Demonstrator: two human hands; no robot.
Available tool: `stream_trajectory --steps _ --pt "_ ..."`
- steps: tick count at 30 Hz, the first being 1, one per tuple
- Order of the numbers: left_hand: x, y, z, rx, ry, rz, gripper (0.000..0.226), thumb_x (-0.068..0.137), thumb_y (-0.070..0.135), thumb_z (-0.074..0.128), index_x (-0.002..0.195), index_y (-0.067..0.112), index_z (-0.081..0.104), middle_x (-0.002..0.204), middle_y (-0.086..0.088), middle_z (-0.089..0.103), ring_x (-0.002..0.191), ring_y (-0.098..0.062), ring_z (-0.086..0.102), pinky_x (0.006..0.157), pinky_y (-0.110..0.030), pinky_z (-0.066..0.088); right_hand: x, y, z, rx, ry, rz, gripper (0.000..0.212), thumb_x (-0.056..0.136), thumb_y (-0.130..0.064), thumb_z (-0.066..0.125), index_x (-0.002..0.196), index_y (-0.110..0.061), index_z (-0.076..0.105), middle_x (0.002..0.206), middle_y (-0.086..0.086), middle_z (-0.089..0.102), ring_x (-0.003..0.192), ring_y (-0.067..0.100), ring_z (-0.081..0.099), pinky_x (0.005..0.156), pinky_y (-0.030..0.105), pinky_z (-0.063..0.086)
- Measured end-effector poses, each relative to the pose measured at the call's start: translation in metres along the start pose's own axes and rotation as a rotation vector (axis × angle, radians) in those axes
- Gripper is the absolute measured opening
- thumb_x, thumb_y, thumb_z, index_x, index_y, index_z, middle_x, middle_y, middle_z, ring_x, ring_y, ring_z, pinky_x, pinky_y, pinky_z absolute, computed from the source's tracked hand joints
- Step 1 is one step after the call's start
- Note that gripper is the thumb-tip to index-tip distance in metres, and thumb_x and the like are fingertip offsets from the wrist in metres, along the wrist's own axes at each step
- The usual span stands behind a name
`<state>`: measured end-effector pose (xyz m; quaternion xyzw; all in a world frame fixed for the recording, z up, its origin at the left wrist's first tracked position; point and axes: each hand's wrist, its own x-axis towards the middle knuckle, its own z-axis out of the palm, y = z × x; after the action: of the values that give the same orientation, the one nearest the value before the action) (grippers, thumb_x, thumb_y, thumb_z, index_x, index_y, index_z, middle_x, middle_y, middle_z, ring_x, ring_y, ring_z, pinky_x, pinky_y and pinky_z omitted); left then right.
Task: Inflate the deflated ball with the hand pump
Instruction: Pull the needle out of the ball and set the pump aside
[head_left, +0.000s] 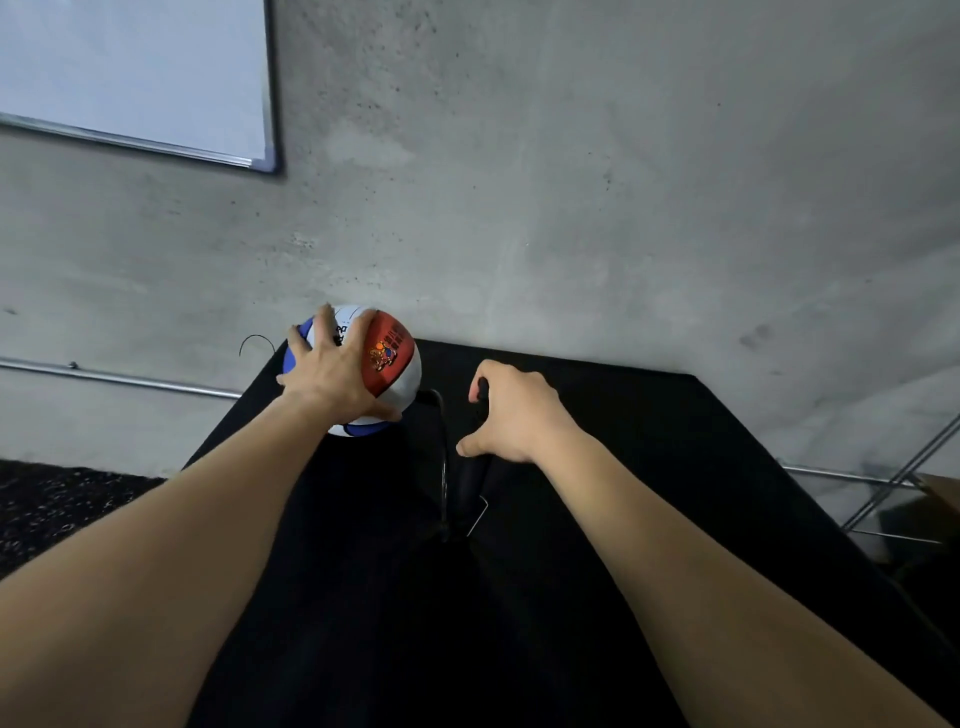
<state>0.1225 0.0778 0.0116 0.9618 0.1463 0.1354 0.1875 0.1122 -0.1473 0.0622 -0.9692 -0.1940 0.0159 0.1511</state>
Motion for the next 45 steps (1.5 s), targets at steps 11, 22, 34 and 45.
stream_trajectory --steps 11,22,34,45 --pt "-0.024 -0.008 0.007 0.02 0.15 0.107 0.125 0.04 0.057 0.088 0.143 0.044 0.019 0.147 -0.002 0.019 0.133 -0.047 0.023 0.079 -0.066 0.053 0.001 0.015 -0.031 0.278 -0.211 0.048 0.067 0.068 -0.016 0.091 0.116 -0.023 0.044 0.111 0.01 0.056 0.084 0.03 0.073 0.064 0.039 0.064" --pt "-0.04 -0.026 -0.043 -0.046 -0.094 0.076 0.134 0.038 0.057 0.095 0.148 0.04 0.022 0.144 -0.007 0.03 0.131 -0.041 0.038 0.108 -0.049 0.038 0.023 0.011 -0.022 0.305 -0.273 0.18 0.079 0.057 -0.002 0.095 0.121 -0.014 0.051 0.12 0.014 0.051 0.087 0.032 0.071 0.058 0.037 0.063" --pt "-0.036 -0.016 -0.043 -0.018 -0.187 -0.029 0.136 0.037 0.064 0.092 0.146 0.048 0.012 0.143 -0.005 0.021 0.134 -0.044 0.026 0.101 -0.057 0.047 0.036 0.009 0.054 0.412 -0.156 0.036 0.106 0.078 -0.008 0.083 0.154 -0.044 0.018 0.14 0.019 0.047 0.124 0.033 0.053 0.102 0.042 0.046" --pt "-0.035 0.006 -0.042 0.109 -0.207 -0.021 0.131 0.044 0.056 0.093 0.148 0.043 0.013 0.144 -0.007 0.02 0.13 -0.043 0.029 0.082 -0.045 0.048 0.042 0.014 0.082 0.343 -0.051 -0.069 0.024 0.084 -0.04 0.076 0.091 -0.018 0.073 0.086 0.0 0.072 0.083 0.017 0.068 0.077 0.032 0.054"
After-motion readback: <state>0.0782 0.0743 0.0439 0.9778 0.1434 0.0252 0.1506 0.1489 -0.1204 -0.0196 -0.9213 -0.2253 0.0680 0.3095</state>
